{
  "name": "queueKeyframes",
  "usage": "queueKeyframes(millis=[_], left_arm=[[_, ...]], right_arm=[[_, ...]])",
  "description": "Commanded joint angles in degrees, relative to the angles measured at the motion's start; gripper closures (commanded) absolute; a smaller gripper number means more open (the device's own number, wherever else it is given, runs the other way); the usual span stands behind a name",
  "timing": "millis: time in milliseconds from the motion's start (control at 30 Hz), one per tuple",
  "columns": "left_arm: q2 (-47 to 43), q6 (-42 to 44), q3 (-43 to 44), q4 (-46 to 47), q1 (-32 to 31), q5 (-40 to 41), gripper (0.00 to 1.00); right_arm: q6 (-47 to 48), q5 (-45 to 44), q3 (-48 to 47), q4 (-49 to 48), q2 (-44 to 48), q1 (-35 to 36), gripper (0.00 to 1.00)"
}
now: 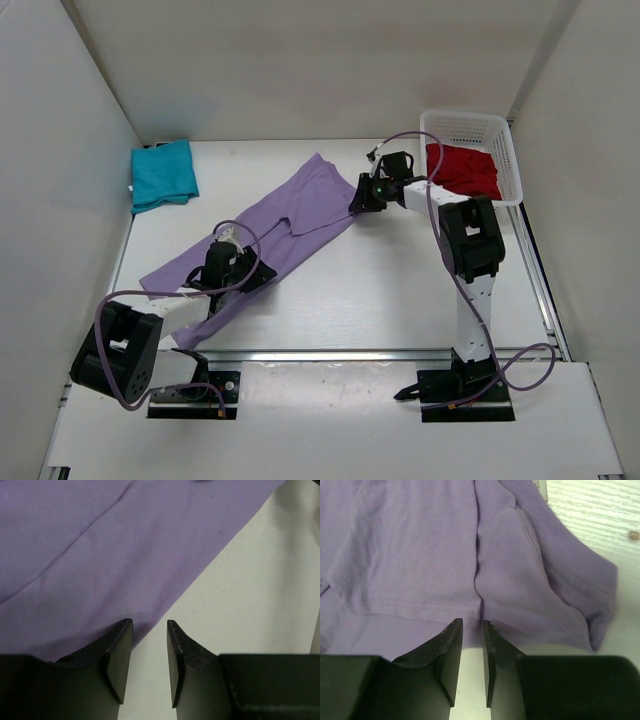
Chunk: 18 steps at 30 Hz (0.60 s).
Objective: Fold and stack the t-shirts
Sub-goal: Rotate the tshirt 90 degrees
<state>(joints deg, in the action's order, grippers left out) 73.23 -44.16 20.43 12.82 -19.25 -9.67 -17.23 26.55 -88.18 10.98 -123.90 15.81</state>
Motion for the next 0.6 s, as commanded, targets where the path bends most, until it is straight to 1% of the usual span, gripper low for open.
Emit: queueKeyframes(millis=[0,200,267,333,433,567], left_arm=[[0.2,0.7,0.4,2.4,0.2,-0.8,0.56],[-0.2,0.7,0.3,2.9,0.6,-1.1,0.56],[-0.5,0.7,0.1,2.9,0.6,-1.2,0.56],[-0.8,0.6,-0.1,2.7,0.8,-1.2,0.56],[-0.8,1.3,-0.5,2.4,1.7,-1.3,0.56],[-1.5,0.7,-1.6,2.8,3.4,-2.5,0.56]], right_arm=[[-0.8,1.5,-2.3,-1.8,-2.5,0.9,0.78],[-1.0,0.2,-3.2,-1.6,-3.6,1.4,0.79],[-1.0,-0.4,-3.6,-1.5,-3.5,1.7,0.89],[-1.4,-1.3,-2.6,-2.0,-2.3,1.9,0.95],[-1.5,-2.8,-1.3,-3.0,-0.6,1.4,0.99],[-1.0,-2.9,-2.1,-1.2,0.8,0.1,1.00]])
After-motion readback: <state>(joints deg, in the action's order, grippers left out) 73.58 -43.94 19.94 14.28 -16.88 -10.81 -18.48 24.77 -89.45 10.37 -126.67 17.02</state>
